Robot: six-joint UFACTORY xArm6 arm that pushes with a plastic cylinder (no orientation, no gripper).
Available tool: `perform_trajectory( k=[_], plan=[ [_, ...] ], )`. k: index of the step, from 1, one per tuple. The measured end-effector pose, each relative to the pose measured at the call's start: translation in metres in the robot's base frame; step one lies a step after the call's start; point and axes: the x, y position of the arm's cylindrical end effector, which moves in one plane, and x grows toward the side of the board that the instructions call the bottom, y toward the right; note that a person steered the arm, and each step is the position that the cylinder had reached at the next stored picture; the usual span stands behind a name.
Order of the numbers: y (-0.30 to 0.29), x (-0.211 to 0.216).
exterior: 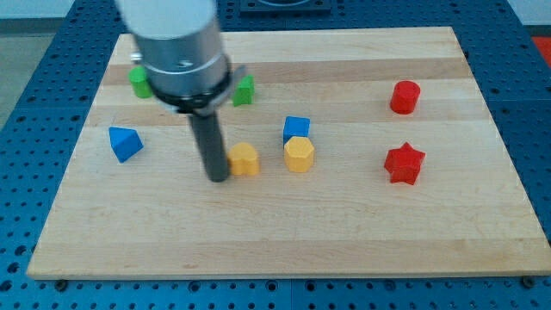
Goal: Slide the triangle above the yellow heart
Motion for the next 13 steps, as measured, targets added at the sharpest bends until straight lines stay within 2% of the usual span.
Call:
perform_trajectory(
  k=[1,3,4,5,6,7,8,9,10,11,12,13],
  plan=[
    [0.011,0.002],
    [-0.041,0.017],
    [-0.11,0.043],
    [-0.2,0.036],
    [-0.233,0.02],
    [-0.218,-0.009],
    [-0.158,-0.052],
    [-0.094,-0.065],
    [-0.116,-0.06],
    [-0.169,-0.059],
    [-0.164,-0.088],
    [-0.09,-0.093]
  ],
)
